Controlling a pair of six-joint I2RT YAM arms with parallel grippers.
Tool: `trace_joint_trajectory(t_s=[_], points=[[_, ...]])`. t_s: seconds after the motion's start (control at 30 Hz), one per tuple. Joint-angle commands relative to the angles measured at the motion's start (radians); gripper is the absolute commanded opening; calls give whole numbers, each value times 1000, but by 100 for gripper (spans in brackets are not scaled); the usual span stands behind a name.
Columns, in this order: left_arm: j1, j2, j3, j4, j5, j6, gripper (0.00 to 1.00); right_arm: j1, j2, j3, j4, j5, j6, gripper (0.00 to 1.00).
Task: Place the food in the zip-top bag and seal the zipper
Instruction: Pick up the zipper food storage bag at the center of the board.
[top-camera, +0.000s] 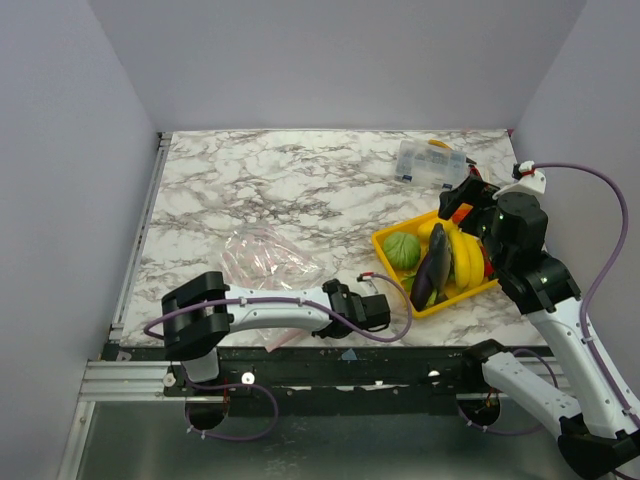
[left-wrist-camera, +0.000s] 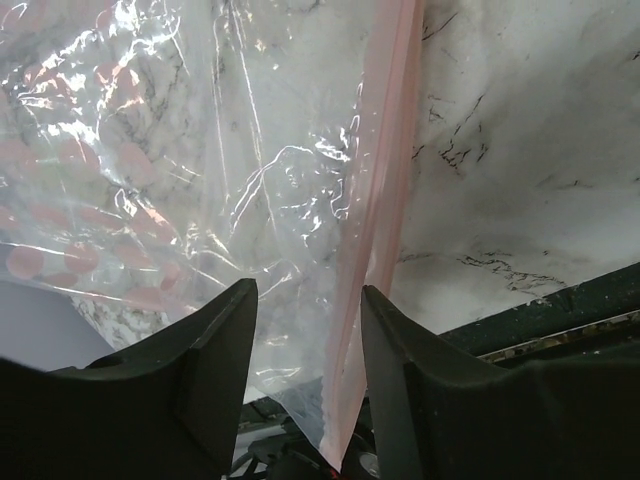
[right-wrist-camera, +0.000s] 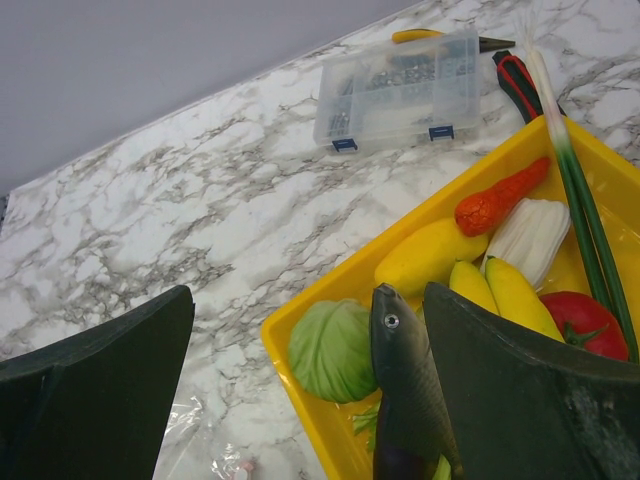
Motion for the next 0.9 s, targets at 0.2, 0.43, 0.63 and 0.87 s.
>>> trace_joint_trajectory(t_s=[0.2,0.43,0.63,0.87], points=[[-16,103,25,4,-72,-12,38,-1,-3,2,-12,-3,14,100],[-10,106,37,16,-134,-20,6,-2,2,-9,-22,12,12,100],[77,-74,12,83,-10,-24,0,-2,31,22,-101,84,13,99],[254,-314,57,91,194,-50,0,-1,96,63,-160,-75,4,98]])
